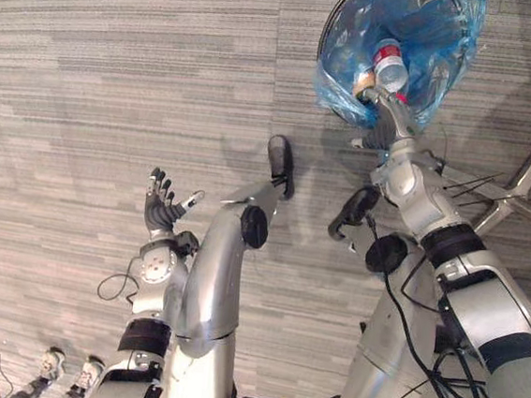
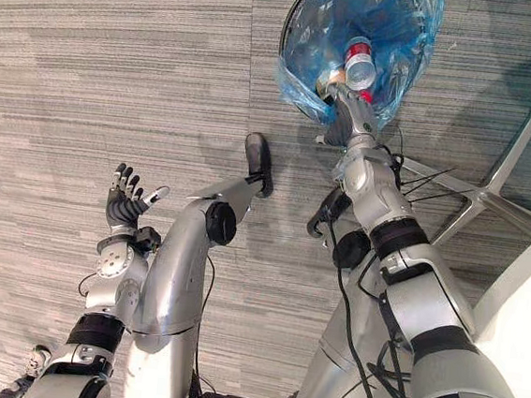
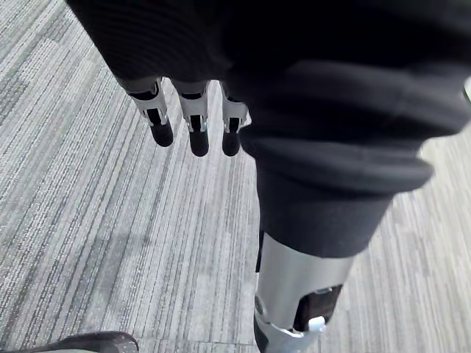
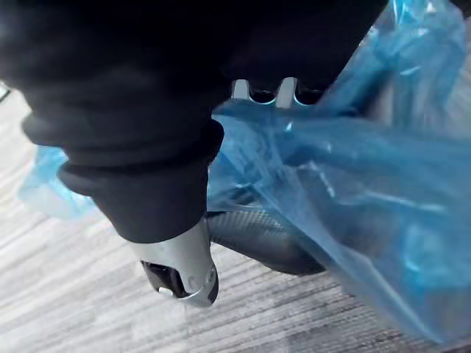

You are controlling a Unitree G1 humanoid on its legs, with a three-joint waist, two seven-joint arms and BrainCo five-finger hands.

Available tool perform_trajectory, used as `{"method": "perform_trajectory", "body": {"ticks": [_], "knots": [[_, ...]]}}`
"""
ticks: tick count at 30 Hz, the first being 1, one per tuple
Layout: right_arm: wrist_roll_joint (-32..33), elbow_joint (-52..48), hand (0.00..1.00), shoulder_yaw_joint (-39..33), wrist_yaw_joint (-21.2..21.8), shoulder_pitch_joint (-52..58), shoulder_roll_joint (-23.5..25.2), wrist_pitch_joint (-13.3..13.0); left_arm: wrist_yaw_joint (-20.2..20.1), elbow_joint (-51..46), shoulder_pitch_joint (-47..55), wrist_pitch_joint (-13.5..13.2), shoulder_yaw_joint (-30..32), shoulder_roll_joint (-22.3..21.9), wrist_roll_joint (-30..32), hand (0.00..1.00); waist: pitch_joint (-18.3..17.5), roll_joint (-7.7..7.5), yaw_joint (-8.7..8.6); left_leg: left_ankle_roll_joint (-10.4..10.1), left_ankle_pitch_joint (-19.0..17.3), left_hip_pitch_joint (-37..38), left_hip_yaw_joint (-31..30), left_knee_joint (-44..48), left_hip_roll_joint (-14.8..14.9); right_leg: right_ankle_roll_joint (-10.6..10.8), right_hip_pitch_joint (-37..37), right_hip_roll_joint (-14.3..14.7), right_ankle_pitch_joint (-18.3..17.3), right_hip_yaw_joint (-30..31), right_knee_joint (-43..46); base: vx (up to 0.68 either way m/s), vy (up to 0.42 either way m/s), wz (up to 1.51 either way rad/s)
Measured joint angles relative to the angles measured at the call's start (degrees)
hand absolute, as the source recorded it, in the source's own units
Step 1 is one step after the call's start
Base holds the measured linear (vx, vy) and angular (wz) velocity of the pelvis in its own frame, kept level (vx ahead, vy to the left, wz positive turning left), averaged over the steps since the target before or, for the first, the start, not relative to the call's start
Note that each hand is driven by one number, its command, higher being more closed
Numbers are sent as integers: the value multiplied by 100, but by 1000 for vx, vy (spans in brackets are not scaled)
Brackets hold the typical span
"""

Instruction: Gather rubbish on tea table into small bin, then transfer packed bag to large trash can.

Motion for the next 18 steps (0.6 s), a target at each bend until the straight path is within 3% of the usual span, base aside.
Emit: {"method": "perform_trajectory", "body": {"ticks": [7, 13, 18], "knots": [[66, -311, 100, -22, 30, 148, 10, -11, -13, 12, 0, 37, 4, 6, 4, 0, 0, 0, 0, 0, -1, 0, -2, 44, 26, 9, 7, 12, -18, 0, 17, -108, 46, -2], [243, -1183, 100, -409, -8, 373, 111, -10, -24, 12, 0, 113, 40, 18, 14, 0, -1, 0, 13, 12, -8, 42, -21, 138, 107, -6, 75, 75, -9, -4, 54, -108, 44, -6], [433, -1991, 100, -645, -18, 928, 277, -21, -47, 8, 1, 194, -8, -58, 74, 0, -2, -2, -13, -1, 1, 567, -15, -12, 104, 7, 612, 108, 15, -42, -118, -123, 48, -3]]}}
